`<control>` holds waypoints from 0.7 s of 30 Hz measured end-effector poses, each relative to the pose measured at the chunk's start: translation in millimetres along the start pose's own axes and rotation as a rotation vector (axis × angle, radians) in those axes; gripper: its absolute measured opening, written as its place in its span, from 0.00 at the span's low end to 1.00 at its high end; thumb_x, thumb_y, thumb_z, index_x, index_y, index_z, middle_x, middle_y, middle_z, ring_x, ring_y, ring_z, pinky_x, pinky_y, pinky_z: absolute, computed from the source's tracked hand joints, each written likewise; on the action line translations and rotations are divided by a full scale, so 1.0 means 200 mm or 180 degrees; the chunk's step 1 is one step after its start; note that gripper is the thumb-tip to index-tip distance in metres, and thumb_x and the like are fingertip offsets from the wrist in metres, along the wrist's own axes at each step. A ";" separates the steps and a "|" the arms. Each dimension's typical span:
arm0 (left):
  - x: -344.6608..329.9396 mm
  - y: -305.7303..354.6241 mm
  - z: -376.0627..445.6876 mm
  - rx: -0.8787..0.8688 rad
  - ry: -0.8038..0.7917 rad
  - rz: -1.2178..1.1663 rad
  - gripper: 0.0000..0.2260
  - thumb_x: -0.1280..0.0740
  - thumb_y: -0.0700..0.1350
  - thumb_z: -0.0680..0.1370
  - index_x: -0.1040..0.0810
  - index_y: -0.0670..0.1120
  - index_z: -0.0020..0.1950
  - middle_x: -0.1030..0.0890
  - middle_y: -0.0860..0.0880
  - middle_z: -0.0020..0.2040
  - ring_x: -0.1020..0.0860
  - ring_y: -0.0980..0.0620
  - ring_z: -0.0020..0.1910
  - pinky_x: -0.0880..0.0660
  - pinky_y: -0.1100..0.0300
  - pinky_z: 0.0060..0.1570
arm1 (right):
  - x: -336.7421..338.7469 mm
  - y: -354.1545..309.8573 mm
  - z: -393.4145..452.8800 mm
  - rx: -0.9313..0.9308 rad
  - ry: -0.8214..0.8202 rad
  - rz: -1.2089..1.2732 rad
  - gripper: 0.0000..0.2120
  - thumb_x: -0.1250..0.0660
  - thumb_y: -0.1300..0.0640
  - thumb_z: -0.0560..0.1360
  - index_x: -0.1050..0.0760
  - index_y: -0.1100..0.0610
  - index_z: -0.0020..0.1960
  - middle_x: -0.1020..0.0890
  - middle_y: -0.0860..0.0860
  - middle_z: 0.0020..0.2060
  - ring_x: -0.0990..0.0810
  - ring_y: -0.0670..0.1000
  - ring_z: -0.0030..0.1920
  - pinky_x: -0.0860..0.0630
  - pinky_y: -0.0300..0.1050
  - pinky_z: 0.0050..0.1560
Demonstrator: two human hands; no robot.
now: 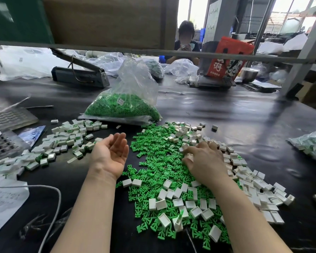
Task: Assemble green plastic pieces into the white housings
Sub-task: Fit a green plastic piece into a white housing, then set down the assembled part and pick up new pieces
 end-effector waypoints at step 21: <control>-0.19 -0.27 -0.13 0.0148 -0.1340 0.2405 0.07 0.33 0.42 0.79 0.18 0.39 0.49 0.15 0.44 0.42 0.19 0.55 0.34 0.22 0.65 0.32 | 0.10 -0.16 -0.03 0.0767 0.0705 0.2695 0.05 0.26 0.60 0.72 0.21 0.55 0.45 0.17 0.46 0.40 0.22 0.42 0.38 0.25 0.35 0.40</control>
Point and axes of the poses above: each hand's wrist, its own z-axis towards the middle knuckle, its own x-axis out of the back of the hand, y = z × x, the point moved 2 cm from there along z, towards the middle knuckle
